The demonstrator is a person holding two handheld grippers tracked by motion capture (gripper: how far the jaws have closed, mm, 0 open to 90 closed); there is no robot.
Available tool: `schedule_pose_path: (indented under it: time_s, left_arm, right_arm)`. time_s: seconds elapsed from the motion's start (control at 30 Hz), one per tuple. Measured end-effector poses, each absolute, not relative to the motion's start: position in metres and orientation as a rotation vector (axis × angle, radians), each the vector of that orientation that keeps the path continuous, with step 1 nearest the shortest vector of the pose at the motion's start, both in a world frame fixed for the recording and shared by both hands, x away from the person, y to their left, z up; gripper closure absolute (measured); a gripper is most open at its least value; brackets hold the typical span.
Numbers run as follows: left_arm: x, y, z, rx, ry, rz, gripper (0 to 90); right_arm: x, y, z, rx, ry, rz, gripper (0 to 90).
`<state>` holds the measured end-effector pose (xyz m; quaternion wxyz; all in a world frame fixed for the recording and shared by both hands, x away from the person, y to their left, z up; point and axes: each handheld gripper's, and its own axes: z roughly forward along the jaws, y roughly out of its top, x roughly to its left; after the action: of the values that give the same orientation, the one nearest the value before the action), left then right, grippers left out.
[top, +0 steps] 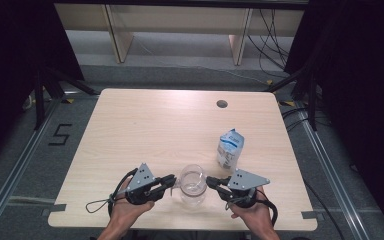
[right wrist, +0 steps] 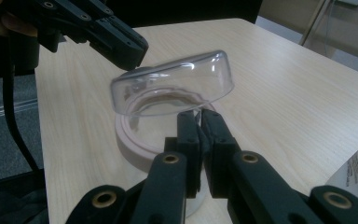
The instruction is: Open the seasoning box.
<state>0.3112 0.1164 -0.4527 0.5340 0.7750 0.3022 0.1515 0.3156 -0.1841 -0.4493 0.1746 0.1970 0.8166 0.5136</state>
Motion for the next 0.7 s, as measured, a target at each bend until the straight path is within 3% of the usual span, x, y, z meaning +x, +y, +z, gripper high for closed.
schedule_pose_path:
  time_s: [0.07,0.1,0.37,0.7]
  left_arm:
    - [0.312,0.119,-0.453,1.824,0.728,0.365,78.7]
    - [0.310,0.124,-0.452,1.801,0.748,0.361,69.7]
    - [0.292,0.150,-0.466,1.789,0.846,0.368,46.8]
    - [0.286,0.154,-0.483,1.814,0.882,0.331,32.0]
  right_arm:
    - [0.316,-0.184,-0.449,0.561,2.316,1.456,86.7]
    - [0.317,-0.182,-0.451,0.558,2.320,1.460,86.6]
    - [0.315,-0.176,-0.448,0.557,2.306,1.481,86.2]
    - [0.315,-0.170,-0.440,0.539,2.298,1.488,84.3]
